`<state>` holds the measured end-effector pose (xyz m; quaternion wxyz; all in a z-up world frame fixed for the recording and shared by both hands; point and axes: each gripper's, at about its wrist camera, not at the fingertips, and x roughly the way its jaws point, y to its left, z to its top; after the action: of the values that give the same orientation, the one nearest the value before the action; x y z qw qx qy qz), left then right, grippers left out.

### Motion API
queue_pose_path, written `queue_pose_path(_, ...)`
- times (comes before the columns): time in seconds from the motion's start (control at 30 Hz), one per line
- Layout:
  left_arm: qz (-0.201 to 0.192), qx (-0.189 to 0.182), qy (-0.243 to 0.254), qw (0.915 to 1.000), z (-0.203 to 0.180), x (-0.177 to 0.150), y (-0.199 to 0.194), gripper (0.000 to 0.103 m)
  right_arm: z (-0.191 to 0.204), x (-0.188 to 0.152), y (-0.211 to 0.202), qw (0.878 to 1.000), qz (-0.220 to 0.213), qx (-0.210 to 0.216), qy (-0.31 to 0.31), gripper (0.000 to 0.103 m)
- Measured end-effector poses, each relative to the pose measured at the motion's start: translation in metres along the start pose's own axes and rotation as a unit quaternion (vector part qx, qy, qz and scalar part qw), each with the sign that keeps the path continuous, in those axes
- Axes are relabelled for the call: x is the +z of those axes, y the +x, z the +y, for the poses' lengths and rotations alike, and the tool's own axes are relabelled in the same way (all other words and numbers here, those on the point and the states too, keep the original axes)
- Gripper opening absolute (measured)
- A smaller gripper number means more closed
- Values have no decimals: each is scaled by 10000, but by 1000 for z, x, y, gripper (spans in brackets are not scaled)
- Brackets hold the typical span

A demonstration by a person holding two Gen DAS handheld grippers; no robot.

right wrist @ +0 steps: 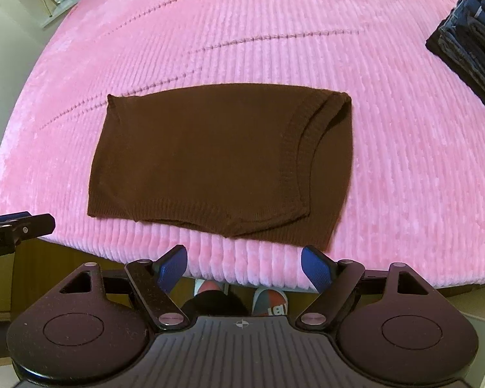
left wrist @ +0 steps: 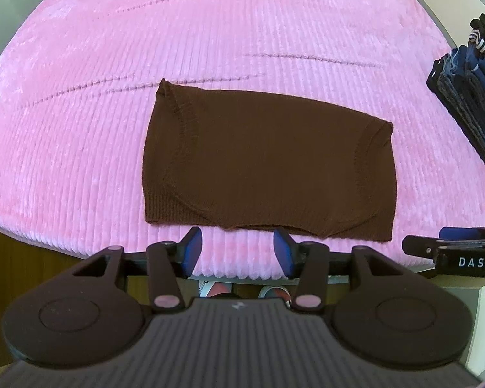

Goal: Fold clothes
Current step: 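Withdraw both open tools from the folded vest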

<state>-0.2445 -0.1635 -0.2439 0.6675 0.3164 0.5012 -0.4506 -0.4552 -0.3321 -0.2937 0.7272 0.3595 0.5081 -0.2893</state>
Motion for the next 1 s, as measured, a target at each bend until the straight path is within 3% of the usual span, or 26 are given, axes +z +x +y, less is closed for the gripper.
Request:
queue_pose_path(0.63,42,82,155,9998,-11,3,-5,46,-21,0,-2,9997,-16,116,214,80)
queue_pose_path(0.83,138,3,299,9995,-5,11,11,46,-54,-13,10,9950,-184,331,919,80)
queue_pose_path(1.0,135,-208,410,9989,9,15,42,46,-98,-32,39,9750,-667,769,1974,80)
